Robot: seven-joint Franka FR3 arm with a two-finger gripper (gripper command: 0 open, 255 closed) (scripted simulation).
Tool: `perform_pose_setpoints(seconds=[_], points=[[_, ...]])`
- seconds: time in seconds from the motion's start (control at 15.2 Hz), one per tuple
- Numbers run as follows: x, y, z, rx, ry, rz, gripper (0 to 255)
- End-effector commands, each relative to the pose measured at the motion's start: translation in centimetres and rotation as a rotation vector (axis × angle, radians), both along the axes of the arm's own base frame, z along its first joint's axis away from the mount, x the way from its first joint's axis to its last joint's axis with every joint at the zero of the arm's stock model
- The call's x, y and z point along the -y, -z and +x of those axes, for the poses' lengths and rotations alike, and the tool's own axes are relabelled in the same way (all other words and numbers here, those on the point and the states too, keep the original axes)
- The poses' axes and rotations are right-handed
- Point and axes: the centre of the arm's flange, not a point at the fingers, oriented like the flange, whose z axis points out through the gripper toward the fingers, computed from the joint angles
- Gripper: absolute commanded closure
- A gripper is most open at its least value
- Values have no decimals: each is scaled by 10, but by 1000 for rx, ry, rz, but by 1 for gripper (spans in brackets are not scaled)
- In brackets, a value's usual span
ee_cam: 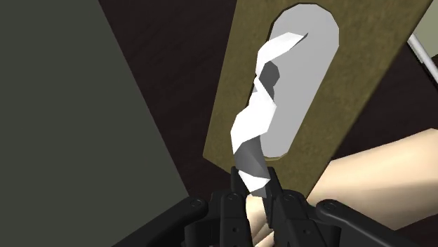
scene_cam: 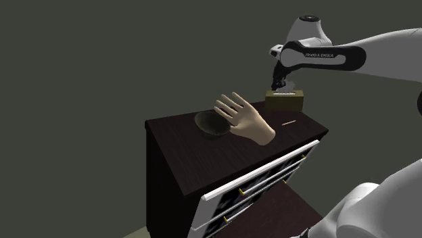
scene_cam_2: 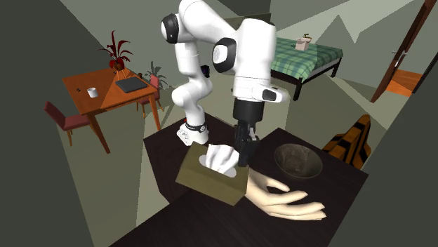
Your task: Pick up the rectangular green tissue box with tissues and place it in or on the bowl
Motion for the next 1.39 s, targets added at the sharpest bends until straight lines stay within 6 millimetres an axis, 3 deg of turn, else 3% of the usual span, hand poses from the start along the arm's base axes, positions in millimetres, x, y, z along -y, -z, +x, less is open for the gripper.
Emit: perform_pose_setpoints(seconds=[0.0,1.32], points=[[-24,-5,7,0,0,0,255],[-274,-39,85,0,0,0,255]])
